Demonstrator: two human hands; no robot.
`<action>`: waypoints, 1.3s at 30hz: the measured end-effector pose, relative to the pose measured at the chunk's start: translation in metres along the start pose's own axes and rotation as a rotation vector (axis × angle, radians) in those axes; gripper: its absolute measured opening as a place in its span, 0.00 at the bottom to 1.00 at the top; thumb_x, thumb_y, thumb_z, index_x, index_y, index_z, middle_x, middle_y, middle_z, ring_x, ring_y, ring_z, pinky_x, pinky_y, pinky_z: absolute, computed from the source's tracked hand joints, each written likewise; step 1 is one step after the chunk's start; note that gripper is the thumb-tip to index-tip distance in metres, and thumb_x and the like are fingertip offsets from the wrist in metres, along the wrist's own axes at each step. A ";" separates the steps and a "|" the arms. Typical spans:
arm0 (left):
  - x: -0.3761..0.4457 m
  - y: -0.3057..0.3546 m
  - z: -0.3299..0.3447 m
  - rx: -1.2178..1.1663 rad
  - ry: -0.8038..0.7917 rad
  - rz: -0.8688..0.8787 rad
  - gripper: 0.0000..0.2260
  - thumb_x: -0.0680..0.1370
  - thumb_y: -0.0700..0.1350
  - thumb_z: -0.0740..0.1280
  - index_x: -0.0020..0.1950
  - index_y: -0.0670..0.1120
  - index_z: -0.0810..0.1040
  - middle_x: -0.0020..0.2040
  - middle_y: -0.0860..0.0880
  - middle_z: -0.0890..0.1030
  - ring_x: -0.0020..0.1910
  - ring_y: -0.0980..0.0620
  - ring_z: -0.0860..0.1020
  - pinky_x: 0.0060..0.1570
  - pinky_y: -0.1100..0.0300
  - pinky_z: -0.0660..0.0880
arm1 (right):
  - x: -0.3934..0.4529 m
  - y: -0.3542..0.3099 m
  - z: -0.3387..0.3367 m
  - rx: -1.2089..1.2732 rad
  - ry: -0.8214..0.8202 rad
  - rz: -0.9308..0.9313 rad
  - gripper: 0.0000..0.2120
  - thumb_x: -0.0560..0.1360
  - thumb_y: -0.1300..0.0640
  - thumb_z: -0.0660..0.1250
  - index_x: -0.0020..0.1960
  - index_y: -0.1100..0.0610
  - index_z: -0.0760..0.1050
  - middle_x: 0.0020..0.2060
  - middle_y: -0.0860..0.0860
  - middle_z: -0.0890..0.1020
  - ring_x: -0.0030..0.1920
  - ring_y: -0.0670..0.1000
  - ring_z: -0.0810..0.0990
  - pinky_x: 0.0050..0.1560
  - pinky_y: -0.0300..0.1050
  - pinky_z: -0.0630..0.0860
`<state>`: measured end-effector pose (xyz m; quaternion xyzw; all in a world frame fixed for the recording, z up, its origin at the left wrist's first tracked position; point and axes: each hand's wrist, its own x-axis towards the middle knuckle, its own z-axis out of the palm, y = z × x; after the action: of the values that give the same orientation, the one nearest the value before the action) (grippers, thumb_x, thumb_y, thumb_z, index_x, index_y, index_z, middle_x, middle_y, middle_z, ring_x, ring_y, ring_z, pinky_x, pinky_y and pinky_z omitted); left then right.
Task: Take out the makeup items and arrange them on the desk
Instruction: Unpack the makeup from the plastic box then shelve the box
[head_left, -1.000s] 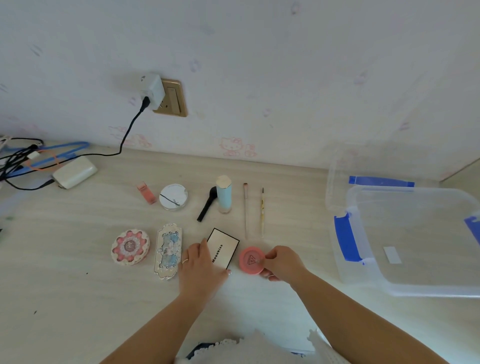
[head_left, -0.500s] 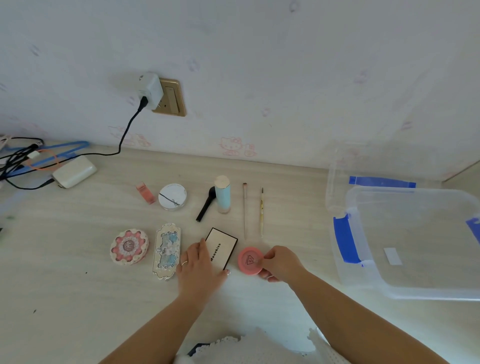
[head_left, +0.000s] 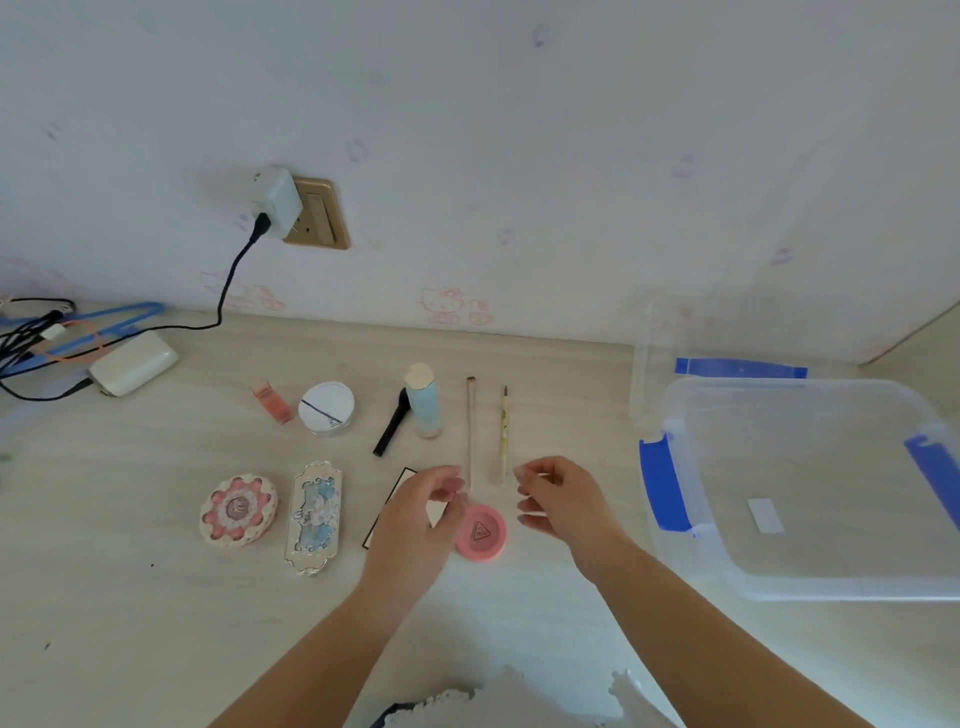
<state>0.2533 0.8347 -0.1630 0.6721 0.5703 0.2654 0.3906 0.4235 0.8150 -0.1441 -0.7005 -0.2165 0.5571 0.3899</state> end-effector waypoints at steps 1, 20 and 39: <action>0.003 0.014 0.001 -0.059 -0.017 0.005 0.10 0.76 0.42 0.67 0.54 0.54 0.76 0.47 0.60 0.81 0.48 0.65 0.77 0.54 0.64 0.73 | -0.007 -0.012 -0.003 0.055 -0.006 -0.022 0.03 0.76 0.58 0.67 0.47 0.58 0.76 0.40 0.53 0.79 0.36 0.48 0.79 0.47 0.46 0.82; 0.107 0.170 0.132 -0.298 -0.146 -0.188 0.06 0.76 0.46 0.68 0.52 0.51 0.80 0.52 0.49 0.82 0.54 0.50 0.79 0.56 0.55 0.73 | -0.014 -0.102 -0.295 0.073 0.195 -0.427 0.07 0.77 0.64 0.63 0.48 0.53 0.76 0.41 0.51 0.81 0.41 0.46 0.83 0.48 0.42 0.80; 0.137 0.191 0.180 -0.534 -0.236 -0.580 0.21 0.79 0.35 0.59 0.72 0.38 0.63 0.66 0.39 0.71 0.66 0.40 0.70 0.65 0.47 0.64 | 0.108 -0.073 -0.391 -0.238 0.222 -0.059 0.31 0.77 0.50 0.63 0.76 0.52 0.56 0.74 0.52 0.63 0.65 0.54 0.71 0.63 0.50 0.71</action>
<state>0.5326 0.9201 -0.1169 0.3842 0.5986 0.2041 0.6726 0.8348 0.8194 -0.1232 -0.7925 -0.2571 0.4349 0.3418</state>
